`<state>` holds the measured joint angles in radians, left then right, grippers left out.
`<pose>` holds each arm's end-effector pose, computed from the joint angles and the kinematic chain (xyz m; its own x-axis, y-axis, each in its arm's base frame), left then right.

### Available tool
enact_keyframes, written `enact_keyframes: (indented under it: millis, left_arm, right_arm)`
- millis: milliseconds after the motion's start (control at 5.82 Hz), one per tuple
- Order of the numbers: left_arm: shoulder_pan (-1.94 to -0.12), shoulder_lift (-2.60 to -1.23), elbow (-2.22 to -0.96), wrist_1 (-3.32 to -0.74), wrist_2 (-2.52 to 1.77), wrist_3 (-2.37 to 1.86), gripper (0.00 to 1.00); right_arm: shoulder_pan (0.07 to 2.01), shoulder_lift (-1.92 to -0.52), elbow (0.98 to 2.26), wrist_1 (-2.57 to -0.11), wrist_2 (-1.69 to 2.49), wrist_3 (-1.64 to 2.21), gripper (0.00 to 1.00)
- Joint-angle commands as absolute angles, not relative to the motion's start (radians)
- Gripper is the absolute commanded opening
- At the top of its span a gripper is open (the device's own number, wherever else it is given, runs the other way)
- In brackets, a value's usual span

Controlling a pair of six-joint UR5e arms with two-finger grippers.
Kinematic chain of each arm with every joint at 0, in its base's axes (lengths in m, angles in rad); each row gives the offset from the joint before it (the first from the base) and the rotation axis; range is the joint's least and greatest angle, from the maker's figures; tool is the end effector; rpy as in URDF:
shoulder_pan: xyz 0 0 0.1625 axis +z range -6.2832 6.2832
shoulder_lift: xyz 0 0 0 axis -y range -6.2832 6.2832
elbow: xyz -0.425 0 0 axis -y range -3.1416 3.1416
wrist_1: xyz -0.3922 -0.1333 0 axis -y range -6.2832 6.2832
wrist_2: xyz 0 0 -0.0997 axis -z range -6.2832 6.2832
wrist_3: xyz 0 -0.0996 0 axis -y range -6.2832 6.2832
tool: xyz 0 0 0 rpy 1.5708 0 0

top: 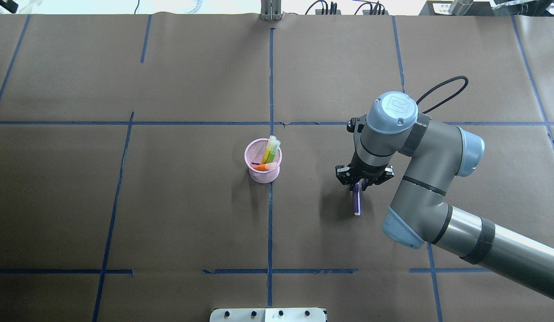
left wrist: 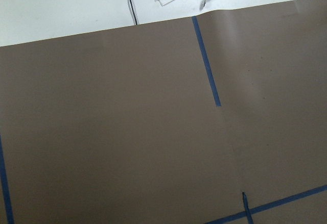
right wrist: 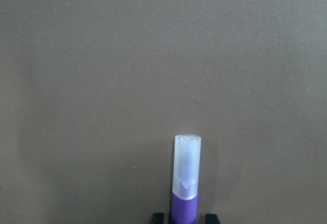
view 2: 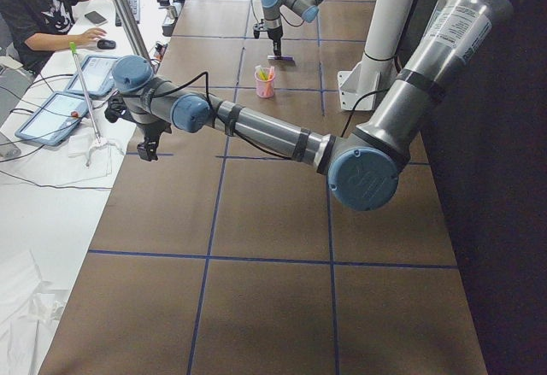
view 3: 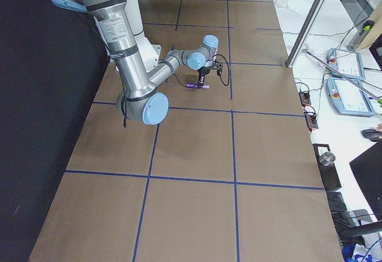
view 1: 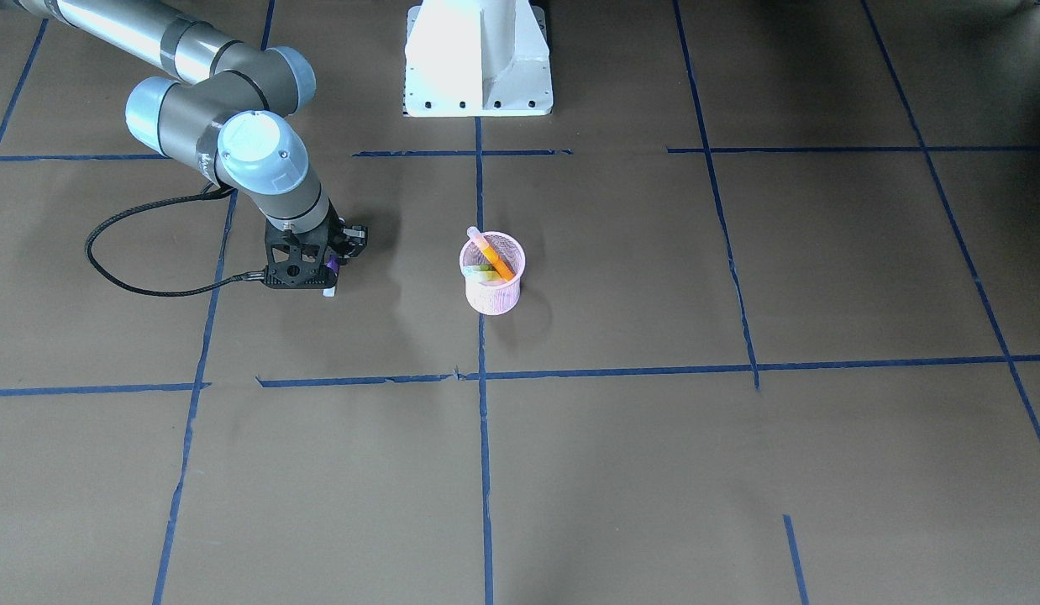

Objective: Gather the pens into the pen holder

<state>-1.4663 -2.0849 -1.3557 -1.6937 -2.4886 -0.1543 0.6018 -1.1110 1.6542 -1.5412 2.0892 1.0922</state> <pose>0.0191 -0.7014 0.4314 0.5782 0.2428 -0.7789 -0.0064 0.9560 0.2933 -0.4924 -0.4400 0.3593 0.7394 0.0225 0.6729 0.0790 0.9896 -0.1200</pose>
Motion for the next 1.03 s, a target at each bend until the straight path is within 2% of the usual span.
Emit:
enact_keyframes:
  millis: [0, 172, 344, 516, 859]
  left_arm:
    - [-1.485, -2.083, -1.342, -1.694, -2.514, -0.132, 1.0]
    - [-1.486, -2.085, -1.342, -1.694, -2.516, -0.132, 1.0]
    - [-1.486, -2.085, -1.342, -1.692, -2.516, -0.132, 1.0]
    - [-1.488, -2.083, -1.342, -1.692, -2.516, -0.132, 1.0]
    - [-1.509, -2.05, -1.336, -1.692, -2.528, -0.068, 1.0]
  right_arm:
    - [0.601, -1.111, 1.646, -1.539, 2.089, 1.092, 0.36]
    - [0.601, -1.109, 1.646, -1.539, 2.091, 1.092, 0.16]
    - [0.6, -1.105, 1.646, -1.539, 2.092, 1.092, 0.07]
    - [0.6, -1.101, 1.647, -1.537, 2.094, 1.092, 0.02]
    - [0.615, -1.069, 1.672, -1.537, 2.095, 1.091, 0.0]
